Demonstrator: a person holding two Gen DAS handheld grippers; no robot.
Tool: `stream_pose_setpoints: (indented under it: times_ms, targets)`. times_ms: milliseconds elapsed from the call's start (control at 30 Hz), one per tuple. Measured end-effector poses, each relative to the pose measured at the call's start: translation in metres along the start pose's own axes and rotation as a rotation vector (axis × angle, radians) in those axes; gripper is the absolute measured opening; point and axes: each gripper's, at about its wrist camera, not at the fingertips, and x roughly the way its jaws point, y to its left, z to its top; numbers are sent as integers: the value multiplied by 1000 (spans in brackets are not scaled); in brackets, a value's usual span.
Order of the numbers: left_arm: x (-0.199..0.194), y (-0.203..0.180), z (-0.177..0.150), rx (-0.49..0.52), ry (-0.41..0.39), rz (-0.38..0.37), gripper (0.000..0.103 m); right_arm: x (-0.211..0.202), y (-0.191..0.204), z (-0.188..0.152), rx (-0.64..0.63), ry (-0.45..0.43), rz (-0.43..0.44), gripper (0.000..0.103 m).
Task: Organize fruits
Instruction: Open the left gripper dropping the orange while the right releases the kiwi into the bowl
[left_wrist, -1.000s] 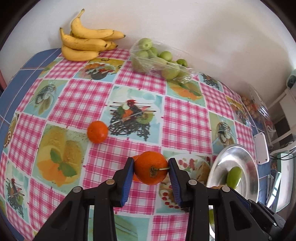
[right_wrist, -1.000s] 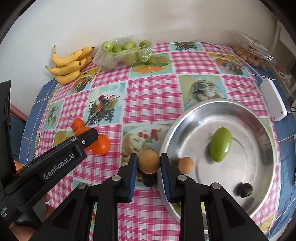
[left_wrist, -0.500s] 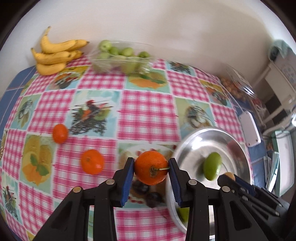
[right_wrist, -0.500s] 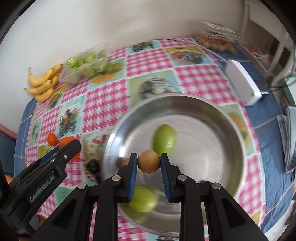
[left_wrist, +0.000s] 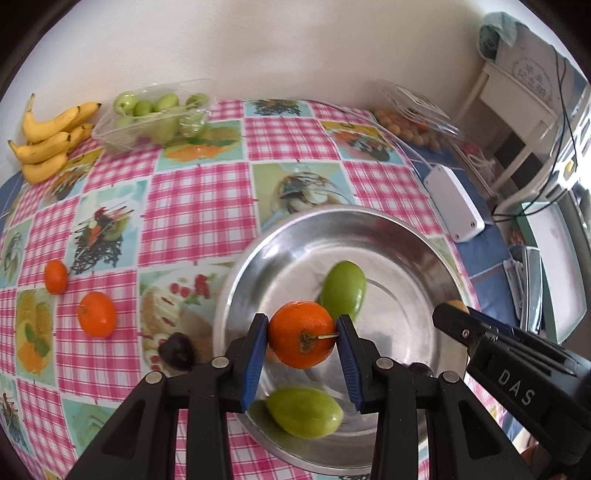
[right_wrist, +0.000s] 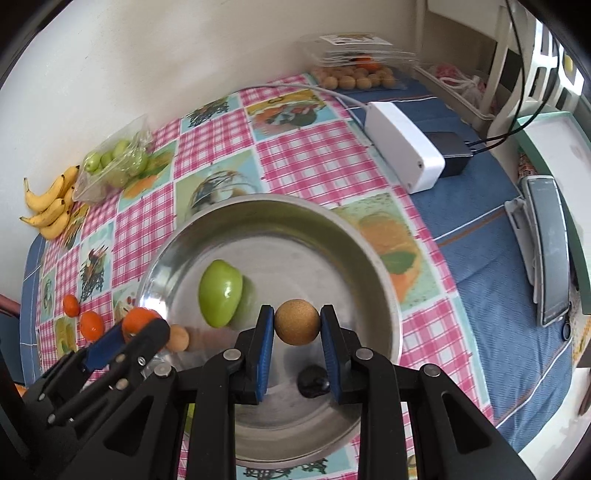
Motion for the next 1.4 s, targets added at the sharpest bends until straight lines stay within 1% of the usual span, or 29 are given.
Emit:
stream_pose_setpoints:
  times_ms: [267,900,1100,1200,1233,1400]
  targets:
    - [7,-10,-4,31,17,7,40,8,3,-3,-10,27,3,27]
    - [18,-3,-7,14,62,9,40,32,2,-11,-13,100,-14,27]
    - [19,-3,-7,7,74,2,42,31,2,-10,-10,100,-19,27]
    - [16,-2,-5,-1,71,-5,43,27,0,-9,-1,93,-21,32]
    - [13,-2,-4,-1,65,-10,43,26,-1,-9,3,90,-21,35]
    - [-1,-1,1,-4,30,-29,43,14,1,-7,1,63,-10,35]
